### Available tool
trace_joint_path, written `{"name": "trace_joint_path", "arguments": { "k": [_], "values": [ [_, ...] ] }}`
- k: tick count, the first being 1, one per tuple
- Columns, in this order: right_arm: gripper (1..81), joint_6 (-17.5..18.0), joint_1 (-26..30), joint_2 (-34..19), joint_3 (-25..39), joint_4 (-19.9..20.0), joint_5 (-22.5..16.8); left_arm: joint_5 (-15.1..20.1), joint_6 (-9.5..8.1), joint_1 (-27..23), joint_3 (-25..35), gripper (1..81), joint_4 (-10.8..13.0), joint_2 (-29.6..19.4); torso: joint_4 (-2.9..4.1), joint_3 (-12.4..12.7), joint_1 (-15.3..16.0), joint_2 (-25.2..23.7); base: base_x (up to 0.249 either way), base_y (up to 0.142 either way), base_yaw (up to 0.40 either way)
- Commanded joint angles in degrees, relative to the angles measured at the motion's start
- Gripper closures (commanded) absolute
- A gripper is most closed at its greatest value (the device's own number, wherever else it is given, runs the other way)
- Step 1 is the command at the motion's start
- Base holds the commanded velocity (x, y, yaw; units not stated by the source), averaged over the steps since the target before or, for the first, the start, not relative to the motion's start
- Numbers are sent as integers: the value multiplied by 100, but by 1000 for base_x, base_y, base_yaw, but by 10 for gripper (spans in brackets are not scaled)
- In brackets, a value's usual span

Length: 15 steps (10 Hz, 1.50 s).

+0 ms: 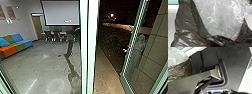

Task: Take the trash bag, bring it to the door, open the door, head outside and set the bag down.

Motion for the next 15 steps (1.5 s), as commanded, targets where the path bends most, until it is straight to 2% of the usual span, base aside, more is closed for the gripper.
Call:
{"name": "trace_joint_path", "arguments": {
  "k": [1,6,15],
  "values": [
    [10,-23,259,32,67,-51,-354,361,45,-269,17,811,3,-64,0,0,0,0,0,0,-130],
    [10,-24,259,49,67,-60,-354,361,45,-269,17,811,-6,-64,0,0,0,0,0,0,-101],
    [10,-24,259,137,-82,-60,-354,361,36,-269,17,811,20,-20,0,2,-15,-9,0,0,0]
  ]
}}
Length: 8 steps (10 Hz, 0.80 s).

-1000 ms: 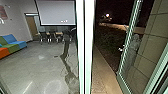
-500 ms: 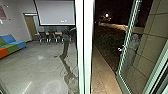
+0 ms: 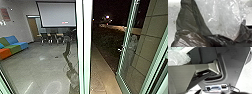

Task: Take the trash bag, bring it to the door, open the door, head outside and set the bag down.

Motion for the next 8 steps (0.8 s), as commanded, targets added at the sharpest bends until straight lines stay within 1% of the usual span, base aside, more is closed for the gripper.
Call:
{"name": "trace_joint_path", "arguments": {
  "k": [1,8],
  "values": [
    [10,-21,448,100,-15,-23,-260,256,38,-488,20,811,28,-45,0,0,0,0,0,0,0],
    [10,-12,448,100,-33,-23,-269,221,47,-488,20,811,46,-27,0,0,4,0,0,0,0]
  ]
}}
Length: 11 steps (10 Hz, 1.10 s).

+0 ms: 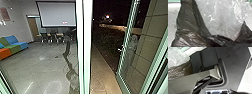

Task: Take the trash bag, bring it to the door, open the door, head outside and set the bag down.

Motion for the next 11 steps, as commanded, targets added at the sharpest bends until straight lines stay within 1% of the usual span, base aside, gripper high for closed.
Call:
{"name": "trace_joint_path", "arguments": {
  "k": [1,4,11],
  "values": [
    [10,-13,296,39,66,-21,-349,332,45,-300,21,811,44,-37,0,0,0,0,0,0,0],
    [10,-21,288,39,57,-21,-340,340,45,-300,21,811,44,-37,0,0,0,0,0,-82,0],
    [10,-12,270,48,57,-12,-340,358,54,-300,21,811,53,-46,0,0,0,0,0,-124,0]
  ]
}}
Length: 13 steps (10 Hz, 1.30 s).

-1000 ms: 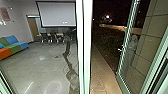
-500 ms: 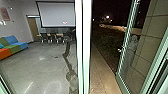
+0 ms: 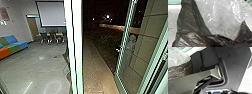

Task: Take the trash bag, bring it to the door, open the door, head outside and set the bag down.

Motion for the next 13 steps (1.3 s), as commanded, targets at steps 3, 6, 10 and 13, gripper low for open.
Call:
{"name": "trace_joint_path", "arguments": {
  "k": [3,6,10,13],
  "values": [
    [10,-23,279,30,90,-26,-345,348,40,-300,28,811,32,-47,0,0,0,0,0,-133,0],
    [10,-23,279,30,90,-26,-345,348,40,-300,28,811,32,-56,0,0,0,0,0,-135,0],
    [10,-23,191,-67,-304,-16,-345,348,40,-283,-42,811,32,-56,0,0,0,0,0,-135,0],
    [10,-23,182,-67,-420,-26,-354,357,40,-282,-60,811,32,-47,0,0,0,0,0,-135,0]
  ]
}}
